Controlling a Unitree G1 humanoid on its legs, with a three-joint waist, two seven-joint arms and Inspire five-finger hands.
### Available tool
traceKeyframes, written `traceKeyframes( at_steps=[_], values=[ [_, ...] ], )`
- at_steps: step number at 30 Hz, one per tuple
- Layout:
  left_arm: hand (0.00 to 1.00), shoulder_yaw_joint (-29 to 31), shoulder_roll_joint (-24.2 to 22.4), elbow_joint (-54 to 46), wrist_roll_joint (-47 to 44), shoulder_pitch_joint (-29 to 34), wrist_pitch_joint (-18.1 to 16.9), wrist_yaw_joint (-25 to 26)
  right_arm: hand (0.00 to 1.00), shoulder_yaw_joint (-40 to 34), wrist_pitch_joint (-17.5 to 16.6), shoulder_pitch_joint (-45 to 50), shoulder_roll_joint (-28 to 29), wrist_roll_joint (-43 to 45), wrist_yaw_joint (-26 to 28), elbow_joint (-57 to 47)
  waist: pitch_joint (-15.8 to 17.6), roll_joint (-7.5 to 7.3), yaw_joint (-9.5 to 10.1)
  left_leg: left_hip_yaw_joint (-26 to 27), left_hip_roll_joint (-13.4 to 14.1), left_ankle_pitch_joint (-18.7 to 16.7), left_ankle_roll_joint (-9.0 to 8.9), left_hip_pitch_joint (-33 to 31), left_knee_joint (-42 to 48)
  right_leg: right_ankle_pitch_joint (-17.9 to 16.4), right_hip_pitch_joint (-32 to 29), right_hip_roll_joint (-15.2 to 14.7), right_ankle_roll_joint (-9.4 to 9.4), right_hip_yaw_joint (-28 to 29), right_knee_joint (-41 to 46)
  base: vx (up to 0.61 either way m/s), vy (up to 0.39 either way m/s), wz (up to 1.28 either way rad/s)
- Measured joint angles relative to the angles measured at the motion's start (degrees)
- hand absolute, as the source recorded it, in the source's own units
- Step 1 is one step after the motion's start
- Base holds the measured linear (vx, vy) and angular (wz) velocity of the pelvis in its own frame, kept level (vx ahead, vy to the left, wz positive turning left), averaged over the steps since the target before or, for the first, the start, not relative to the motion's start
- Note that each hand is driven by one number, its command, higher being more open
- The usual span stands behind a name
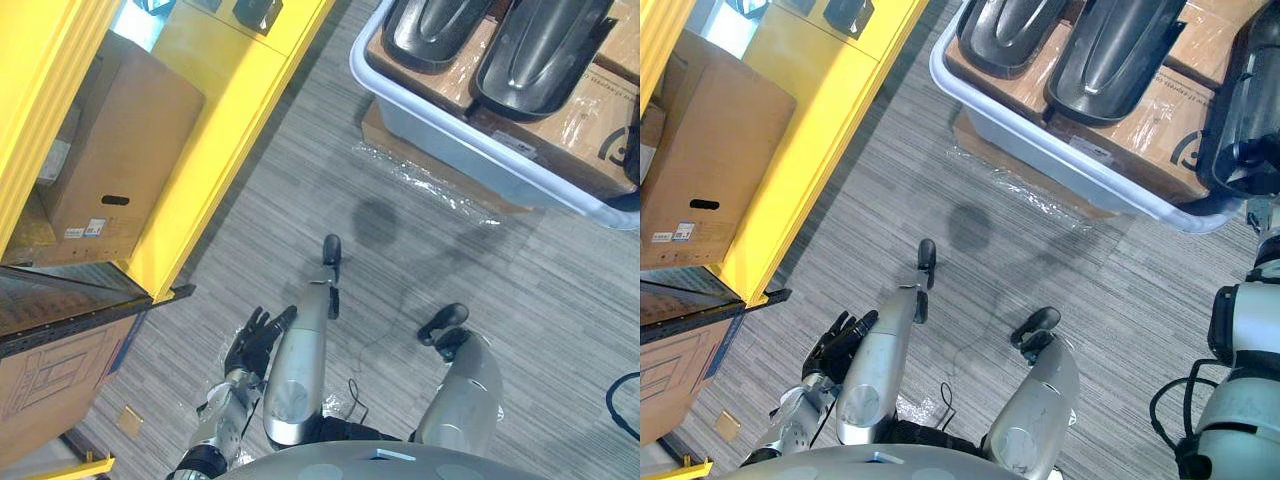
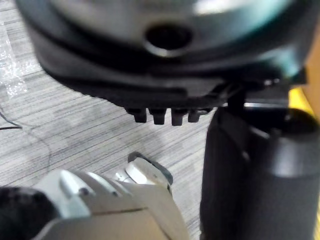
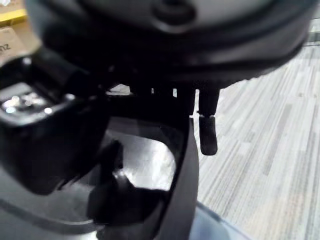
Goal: Walk over and take three plastic housings, then place them on the shelf
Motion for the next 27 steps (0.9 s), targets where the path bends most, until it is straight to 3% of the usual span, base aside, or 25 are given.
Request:
traceKeyframes(
  at_steps=[11, 18, 20, 24, 27],
  values=[
    [1.0, 0.47, 0.02, 0.4, 0.07, 0.29, 0.34, 0.12, 0.0, 0.46, -5.24, 2.85, 1.61, -6.41, 1.41, -0.08, -0.05, 0.06, 0.19, -0.53, 0.95, -0.84, -0.45, 4.1, 0.39, -0.75, 5.39, 1.18, -0.43, -1.11, -1.14, 0.01, -0.014, 0.01],
    [1.0, 1.54, 0.59, -0.31, 0.07, 2.52, -0.08, 0.19, 0.0, -1.98, -8.76, 4.65, 4.34, -8.73, -5.54, -2.14, 1.33, -2.07, -0.59, 1.46, 1.87, -0.01, -1.09, 11.75, -4.88, 0.0, 11.27, 3.1, 0.66, -0.78, -5.11, 0.04, -0.039, -0.08],
    [1.0, 1.71, 1.03, -3.27, 0.0, 3.8, -1.56, 1.11, 0.0, -2.88, -9.68, 6.72, 5.23, -12.42, -10.5, -8.52, 2.07, -3.82, -1.74, 2.11, 2.09, 1.21, -1.55, 15.25, -8.15, 0.27, 13.7, 3.78, 0.63, -0.94, -6.68, 0.07, -0.056, -0.06],
    [1.0, 2.85, 1.18, -13.4, -0.32, 7.25, -3.2, 1.75, 0.0, -6.34, -10.55, 12.61, 6.61, -15.22, -16.08, -20.07, 1.74, -6.68, -2.26, 3.74, 2.52, 3.73, -2.11, 22.7, -15.72, 0.9, 18.32, 5.24, 0.58, -1.11, -9.76, 0.12, -0.062, -0.09],
    [1.0, 3.89, 1.9, -20.51, -2.35, 8.38, -4.16, 2.24, 0.0, -10.11, -11.39, 16.5, 10.83, -16.05, -20.25, -27.78, -0.18, -10.12, -3.3, 4.71, 2.63, 5.38, -2.37, 27.22, -21.17, 1.01, 20.98, 6.25, 0.8, -1.33, -12.15, 0.12, -0.042, -0.07]
  ],
)
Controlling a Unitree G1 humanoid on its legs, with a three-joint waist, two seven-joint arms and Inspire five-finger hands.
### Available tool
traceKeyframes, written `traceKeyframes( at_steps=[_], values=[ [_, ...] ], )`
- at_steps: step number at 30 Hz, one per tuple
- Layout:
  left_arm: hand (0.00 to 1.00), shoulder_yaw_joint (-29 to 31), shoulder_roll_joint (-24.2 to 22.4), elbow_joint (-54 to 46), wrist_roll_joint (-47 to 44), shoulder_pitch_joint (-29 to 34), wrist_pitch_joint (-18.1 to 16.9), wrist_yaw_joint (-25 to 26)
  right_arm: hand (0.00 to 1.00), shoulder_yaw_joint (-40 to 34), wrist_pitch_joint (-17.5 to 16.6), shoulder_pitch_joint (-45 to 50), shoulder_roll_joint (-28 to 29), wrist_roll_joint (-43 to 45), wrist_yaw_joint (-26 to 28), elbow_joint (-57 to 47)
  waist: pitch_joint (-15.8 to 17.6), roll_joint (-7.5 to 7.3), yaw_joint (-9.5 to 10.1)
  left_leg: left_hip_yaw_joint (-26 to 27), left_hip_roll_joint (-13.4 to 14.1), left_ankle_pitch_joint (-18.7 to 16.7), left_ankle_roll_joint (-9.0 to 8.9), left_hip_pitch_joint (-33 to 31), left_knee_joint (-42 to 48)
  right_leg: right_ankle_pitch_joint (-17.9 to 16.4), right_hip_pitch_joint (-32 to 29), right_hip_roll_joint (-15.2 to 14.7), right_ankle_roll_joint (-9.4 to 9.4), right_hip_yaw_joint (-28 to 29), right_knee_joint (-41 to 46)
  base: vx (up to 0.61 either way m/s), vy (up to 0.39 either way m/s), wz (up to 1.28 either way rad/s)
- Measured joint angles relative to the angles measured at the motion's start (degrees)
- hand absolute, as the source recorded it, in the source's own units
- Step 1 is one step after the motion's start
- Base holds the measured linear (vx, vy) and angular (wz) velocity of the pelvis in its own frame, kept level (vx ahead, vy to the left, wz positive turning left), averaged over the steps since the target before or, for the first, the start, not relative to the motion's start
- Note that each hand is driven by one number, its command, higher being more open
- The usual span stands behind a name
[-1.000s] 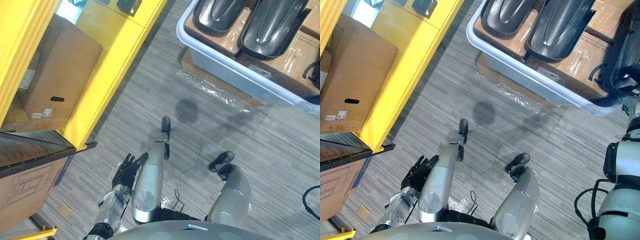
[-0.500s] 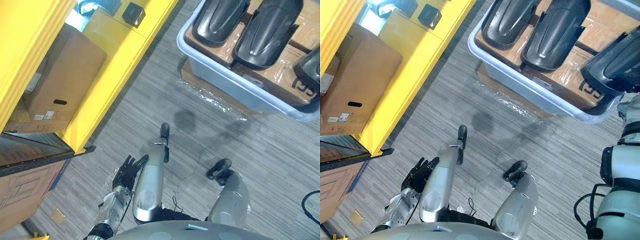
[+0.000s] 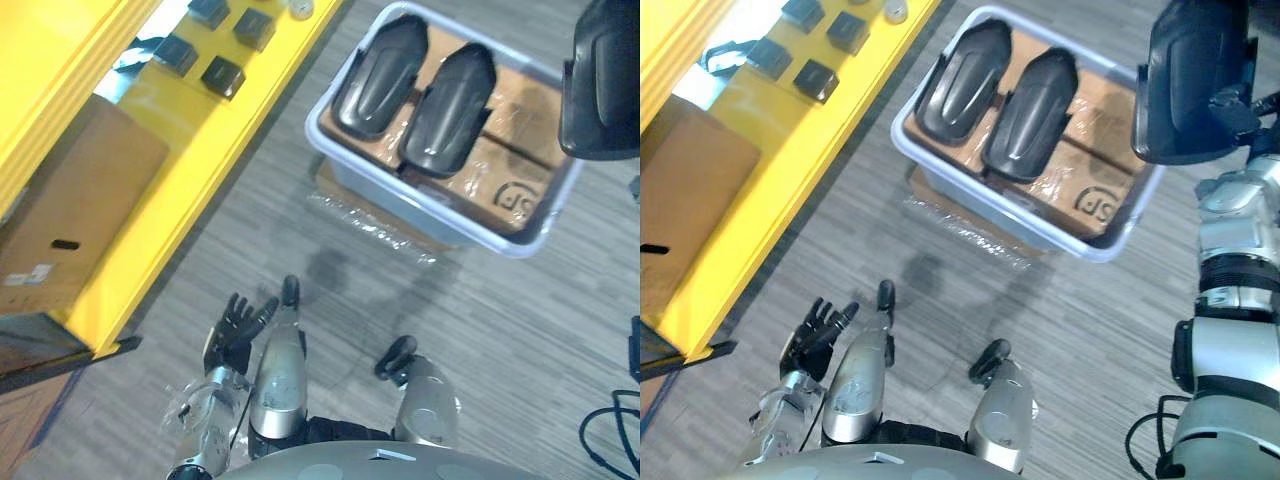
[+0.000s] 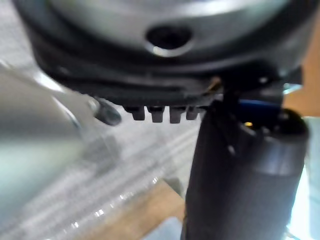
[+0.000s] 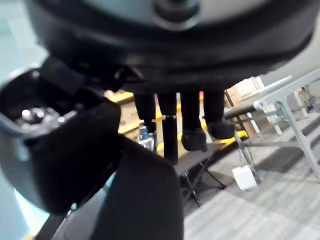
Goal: Walk over and take three plastic housings, then place them on the shelf
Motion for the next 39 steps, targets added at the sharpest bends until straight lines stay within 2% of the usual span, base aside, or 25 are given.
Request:
traceKeyframes(
  at_steps=[1, 3, 6, 9, 13, 16, 17, 20, 23, 27, 29, 33, 39],
  values=[
    [1.0, 0.02, 0.53, -1.96, 0.02, 0.0, 0.1, -0.08, 0.0, -1.59, -0.04, 1.98, 1.51, -1.36, -1.08, -2.6, -0.99, -1.24, -0.21, 0.42, -0.13, 0.55, -0.1, 1.49, -2.0, 0.13, 0.78, 0.19, 0.26, -0.03, -0.9, 0.12, -0.019, -0.04],
    [1.0, 0.02, 0.52, -4.53, 0.19, 0.04, 0.31, -0.16, 0.0, -3.53, -0.09, 5.66, 3.36, -1.57, -2.38, -5.73, -3.68, -2.6, -0.51, 0.66, -0.74, 0.94, 0.13, 2.38, -3.67, 0.56, 1.66, 0.15, 1.01, -0.26, -2.48, 0.15, 0.009, 0.02],
    [1.0, 0.6, 0.44, -9.55, 0.42, 0.15, 1.04, -0.33, 0.0, -4.79, 0.09, 11.16, 7.27, -3.86, -3.04, -10.37, -7.41, -3.22, -1.42, 0.77, -1.52, -0.06, 0.05, 3.69, -3.71, 1.91, 4.86, 0.24, 2.5, -1.24, -6.27, 0.12, 0.02, 0.08],
    [1.0, 2.32, 0.34, -15.36, -0.67, -0.5, 4.57, -1.8, 0.0, -4.72, 0.07, 15.74, 12.03, -6.27, -3.03, -16.33, -10.84, -2.66, -1.7, 2.62, -1.73, -0.31, 0.12, 5.08, -3.72, 3.96, 7.9, 0.94, 3.03, -1.68, -10.74, 0.08, 0.003, -0.02],
    [1.0, 2.94, -1.0, -21.75, -5.38, -2.92, 9.18, -4.13, 0.0, -4.42, -1.28, 17.89, 14.99, -10.4, -2.97, -22.04, -13.16, -0.57, -1.89, 4.09, -1.87, -0.3, 0.12, 7.02, -3.73, 6.23, 10.9, 1.57, 3.26, -1.86, -14.56, 0.0, -0.006, -0.08],
    [1.0, 2.58, -1.51, -23.83, -6.46, -4.43, 10.95, -4.29, 0.0, -3.09, -4.1, 19.64, 17.82, -11.13, -2.93, -27.95, -15.01, 0.53, -2.6, 5.1, -1.59, -0.3, 0.1, 8.0, -3.87, 7.78, 12.45, 2.79, 3.05, -1.54, -17.28, -0.06, -0.003, -0.13],
    [1.0, 2.42, -1.52, -24.69, -6.35, -4.51, 11.68, -4.18, 0.0, -2.19, -5.35, 19.95, 19.96, -12.47, -2.92, -30.0, -16.01, 0.61, -3.31, 5.69, -1.34, -0.32, 0.08, 8.29, -3.92, 8.1, 12.65, 3.09, 2.95, -1.38, -17.8, -0.09, -0.001, -0.16],
    [1.0, 0.49, -1.55, -25.2, -6.34, -6.63, 13.46, -4.25, 0.0, 0.42, -9.37, 21.89, 22.53, -12.83, -2.75, -34.49, -18.19, 1.01, -3.47, 7.82, -0.59, -0.72, 0.03, 8.9, -3.95, 9.24, 12.61, 4.04, 2.59, -0.03, -19.2, -0.09, 0.006, -0.25],
    [1.0, -0.85, -1.49, -28.14, -6.32, -7.9, 14.53, -4.18, 0.0, 3.2, -13.29, 22.27, 25.64, -12.9, -2.12, -37.0, -19.54, 1.02, -4.67, 9.1, -0.52, -1.0, -0.23, 9.02, -3.95, 10.73, 12.54, 4.38, 2.42, 0.94, -21.03, -0.12, 0.024, -0.22],
    [1.0, -1.51, -1.39, -29.06, -6.33, -11.27, 15.47, -4.35, 0.0, 6.11, -17.15, 24.73, 28.23, -12.91, 0.59, -38.83, -20.67, 1.21, -4.88, 10.56, -0.66, -1.31, 0.13, 9.51, -3.95, 12.22, 12.55, 4.46, 2.4, 2.34, -22.75, -0.07, 0.033, -0.2],
    [1.0, -2.19, -1.45, -29.1, -6.56, -12.42, 15.62, -4.46, 0.0, 8.24, -18.0, 26.08, 28.86, -12.92, 2.43, -38.83, -21.24, 1.33, -4.87, 11.03, -0.68, -1.31, 0.14, 9.59, -3.95, 12.56, 12.5, 4.53, 2.26, 2.79, -23.29, -0.04, 0.019, -0.12],
    [1.0, -4.96, -1.59, -29.1, -14.22, -13.29, 17.17, -4.73, 0.0, 13.3, -18.97, 27.32, 30.67, -15.0, 6.2, -38.5, -21.77, 1.91, -4.93, 11.31, -0.75, -1.22, 0.25, 9.54, -3.95, 13.19, 12.52, 4.68, 2.31, 2.92, -24.26, -0.01, 0.003, -0.03],
    [1.0, -5.21, -2.14, -29.08, -17.73, -13.27, 16.98, -4.65, 0.0, 14.78, -19.9, 27.34, 32.86, -14.88, 6.61, -38.2, -22.44, 1.57, -4.83, 10.88, -0.93, -0.82, 0.74, 9.16, -3.94, 13.37, 12.6, 4.7, 2.52, 2.26, -24.8, 0.02, -0.003, 0.03]
  ],
)
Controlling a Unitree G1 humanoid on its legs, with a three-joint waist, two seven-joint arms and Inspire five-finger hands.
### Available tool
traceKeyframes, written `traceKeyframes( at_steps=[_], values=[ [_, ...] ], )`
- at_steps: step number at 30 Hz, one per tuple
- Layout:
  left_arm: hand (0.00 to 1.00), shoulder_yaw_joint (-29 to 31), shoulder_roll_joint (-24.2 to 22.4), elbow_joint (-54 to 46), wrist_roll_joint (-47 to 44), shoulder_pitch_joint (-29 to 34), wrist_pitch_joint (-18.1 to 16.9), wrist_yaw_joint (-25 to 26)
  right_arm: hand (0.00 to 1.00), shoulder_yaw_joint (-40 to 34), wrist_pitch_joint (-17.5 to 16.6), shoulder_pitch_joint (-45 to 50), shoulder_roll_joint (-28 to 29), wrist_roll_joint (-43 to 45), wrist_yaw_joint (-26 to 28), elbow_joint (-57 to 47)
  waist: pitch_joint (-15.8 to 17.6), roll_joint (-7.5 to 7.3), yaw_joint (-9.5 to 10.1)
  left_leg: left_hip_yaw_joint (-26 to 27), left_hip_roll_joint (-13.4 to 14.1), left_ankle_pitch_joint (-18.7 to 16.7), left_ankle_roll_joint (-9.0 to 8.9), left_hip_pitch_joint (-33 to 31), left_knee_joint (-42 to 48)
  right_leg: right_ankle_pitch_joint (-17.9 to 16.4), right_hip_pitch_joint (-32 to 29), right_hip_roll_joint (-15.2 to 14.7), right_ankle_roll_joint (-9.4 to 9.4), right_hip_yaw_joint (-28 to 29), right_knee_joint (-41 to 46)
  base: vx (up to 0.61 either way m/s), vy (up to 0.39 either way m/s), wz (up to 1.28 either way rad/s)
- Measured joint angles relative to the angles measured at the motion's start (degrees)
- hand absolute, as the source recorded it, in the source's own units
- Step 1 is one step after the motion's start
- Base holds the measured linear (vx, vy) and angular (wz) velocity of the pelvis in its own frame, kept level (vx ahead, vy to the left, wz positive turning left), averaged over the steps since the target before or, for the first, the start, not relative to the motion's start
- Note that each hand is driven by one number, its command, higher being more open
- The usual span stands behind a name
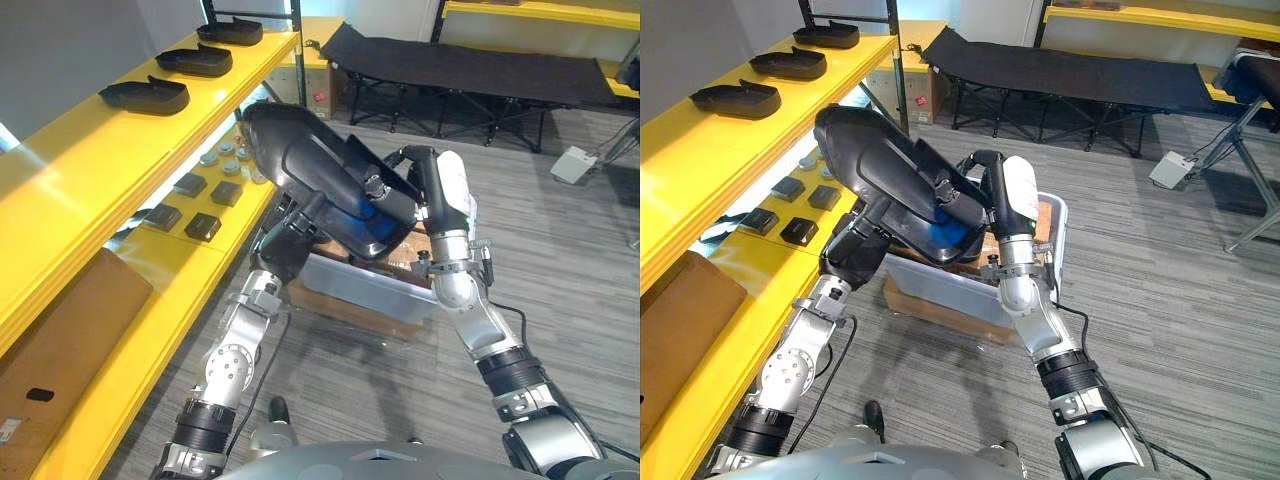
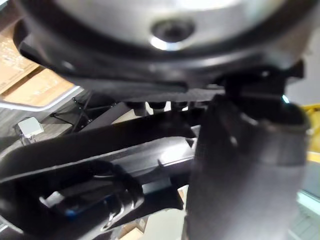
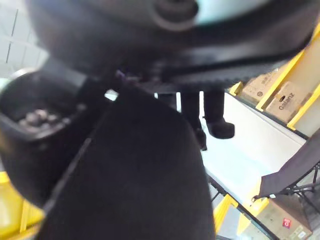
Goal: Walk over and take three plastic housings, then place them on the shelf
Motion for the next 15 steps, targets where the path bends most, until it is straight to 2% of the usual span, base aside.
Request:
traceKeyframes(
  at_steps=[3, 4, 7, 15],
  values=[
    [1.0, -0.14, -0.41, 0.0, 0.0, -0.01, -0.24, 0.31, 0.0, 0.98, -0.89, -0.02, 0.38, 0.1, 0.01, 1.75, -0.88, -0.52, -0.09, -0.84, -0.13, 0.11, 0.09, -0.41, 0.03, 0.08, 0.32, 0.02, -0.05, -0.58, -0.01, 0.04, -0.007, 0.11],
    [0.0, -0.11, -0.64, 0.0, 0.01, -0.01, -0.39, 0.92, 0.0, 1.76, -0.94, -0.02, 0.76, 0.11, 0.05, 2.31, -1.11, -0.56, -0.08, -0.93, -0.16, 0.11, 0.09, -0.41, 0.02, 0.08, 0.38, 0.01, -0.06, -0.61, -0.03, -0.01, 0.001, 0.04],
    [0.0, -0.23, -1.02, 0.04, -0.13, -0.01, -0.77, 3.49, 0.0, 3.86, -1.06, 0.03, 1.64, 0.7, 1.08, 2.5, -1.54, -0.59, -0.2, -1.02, -0.15, 0.14, 0.13, -0.4, 0.0, 0.06, 0.39, 0.02, -0.07, -0.64, -0.06, -0.02, 0.003, 0.0],
    [0.0, -2.26, -1.04, 0.13, 0.15, -0.01, -5.81, 9.95, 0.0, 6.78, -2.6, 1.66, 4.52, 5.09, 2.24, 2.49, -1.88, -1.05, -0.41, -1.12, -0.1, -0.12, -0.17, -0.5, -0.02, -0.29, 0.1, 0.02, -0.51, -0.9, -0.12, -0.05, 0.007, 0.01]
  ],
)
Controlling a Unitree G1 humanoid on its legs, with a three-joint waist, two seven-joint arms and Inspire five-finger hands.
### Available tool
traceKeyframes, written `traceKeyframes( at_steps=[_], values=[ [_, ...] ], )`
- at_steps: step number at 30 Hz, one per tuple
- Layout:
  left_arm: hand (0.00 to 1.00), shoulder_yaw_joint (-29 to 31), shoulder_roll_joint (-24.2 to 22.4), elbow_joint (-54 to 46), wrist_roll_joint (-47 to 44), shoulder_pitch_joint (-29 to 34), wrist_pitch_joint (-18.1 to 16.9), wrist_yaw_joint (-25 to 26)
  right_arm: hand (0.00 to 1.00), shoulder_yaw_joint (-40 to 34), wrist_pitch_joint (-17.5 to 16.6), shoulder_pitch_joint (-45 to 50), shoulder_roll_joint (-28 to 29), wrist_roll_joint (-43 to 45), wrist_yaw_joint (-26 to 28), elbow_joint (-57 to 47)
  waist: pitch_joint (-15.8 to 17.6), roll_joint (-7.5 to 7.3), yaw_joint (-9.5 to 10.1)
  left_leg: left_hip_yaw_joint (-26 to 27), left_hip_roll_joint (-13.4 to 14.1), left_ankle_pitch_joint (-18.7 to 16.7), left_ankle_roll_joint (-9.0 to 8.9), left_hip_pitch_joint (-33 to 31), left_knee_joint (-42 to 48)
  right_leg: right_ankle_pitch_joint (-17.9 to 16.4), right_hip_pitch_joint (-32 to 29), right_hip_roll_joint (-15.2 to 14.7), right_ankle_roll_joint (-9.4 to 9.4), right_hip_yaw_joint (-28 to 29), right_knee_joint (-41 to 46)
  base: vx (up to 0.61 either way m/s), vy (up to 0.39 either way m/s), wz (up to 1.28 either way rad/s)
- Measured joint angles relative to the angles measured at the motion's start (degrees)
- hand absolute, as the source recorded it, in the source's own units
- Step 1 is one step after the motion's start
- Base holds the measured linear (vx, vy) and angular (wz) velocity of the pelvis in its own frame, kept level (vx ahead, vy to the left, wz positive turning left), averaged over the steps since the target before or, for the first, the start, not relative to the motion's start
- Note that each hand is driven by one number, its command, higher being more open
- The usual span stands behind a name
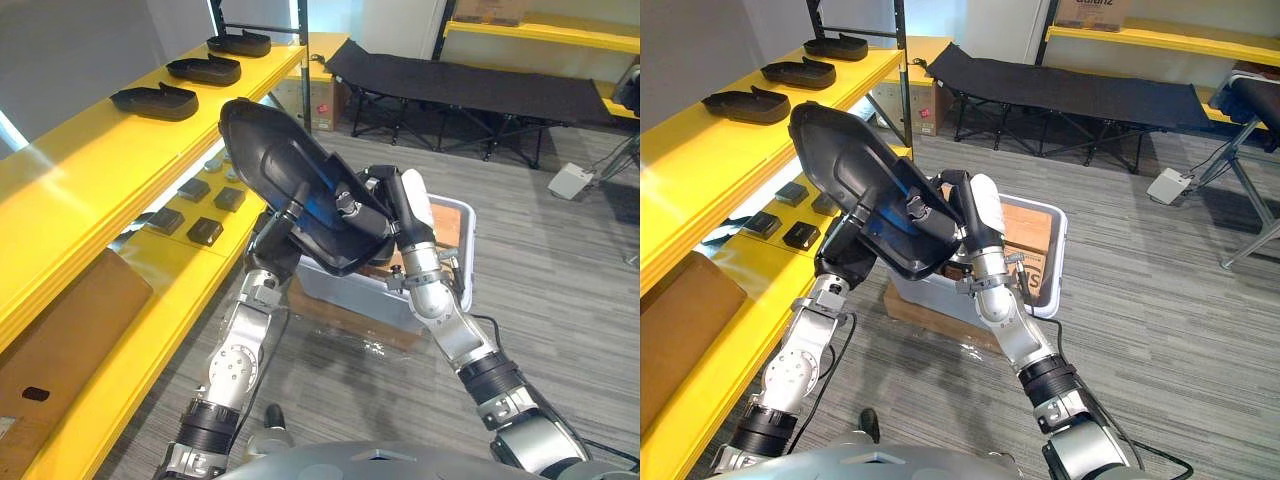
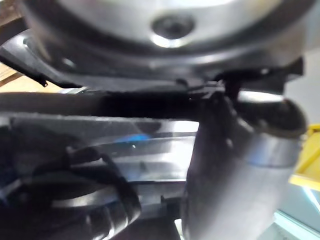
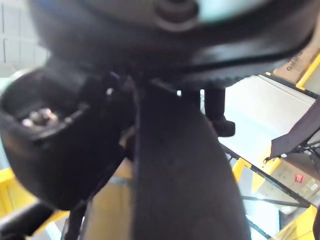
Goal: Walk over and take three plastic housings, then place them on the shelf
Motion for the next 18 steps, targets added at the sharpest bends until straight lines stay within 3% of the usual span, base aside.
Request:
traceKeyframes(
  at_steps=[4, 10, 11, 18],
  values=[
    [0.0, 0.71, 0.01, 1.18, 0.64, 0.08, -1.81, 1.71, 0.0, 2.13, -2.71, 1.71, 2.0, 0.36, -0.35, -0.53, -0.48, -0.52, -0.88, 0.1, 0.01, 0.09, 0.13, -0.14, 0.01, 0.03, -0.14, 0.03, -0.03, 0.04, -0.11, 0.0, 0.0, 0.0],
    [0.0, 0.58, 0.01, 1.23, 4.44, 0.1, -3.33, 2.57, 0.0, 3.07, -2.92, 3.97, 4.2, 2.26, -0.71, -0.52, -1.21, -1.62, -1.21, 0.38, -0.03, 0.09, 0.13, -0.1, 0.04, 0.16, -0.26, 0.03, 0.14, 0.26, -0.32, 0.01, -0.003, -0.02],
    [0.0, 0.47, 0.01, 1.23, 4.46, 0.11, -3.33, 2.58, 1.0, 3.08, -2.92, 3.99, 4.06, 2.56, -0.63, -0.52, -1.21, -1.62, -1.21, 0.39, -0.03, 0.08, 0.11, -0.09, 0.04, 0.21, -0.25, 0.04, 0.21, 0.26, -0.36, 0.0, 0.0, 0.0],
    [0.0, 1.78, -2.6, 1.2, 7.03, 0.2, -4.98, 4.23, 1.0, 3.83, -3.53, 5.63, 4.28, 2.85, 0.29, -0.52, -1.3, -1.51, -1.34, 0.4, -0.01, 0.03, 0.07, 0.0, 0.03, 0.0, -0.21, 0.06, -0.1, 0.28, -0.37, 0.0, 0.0, 0.0]
  ],
)
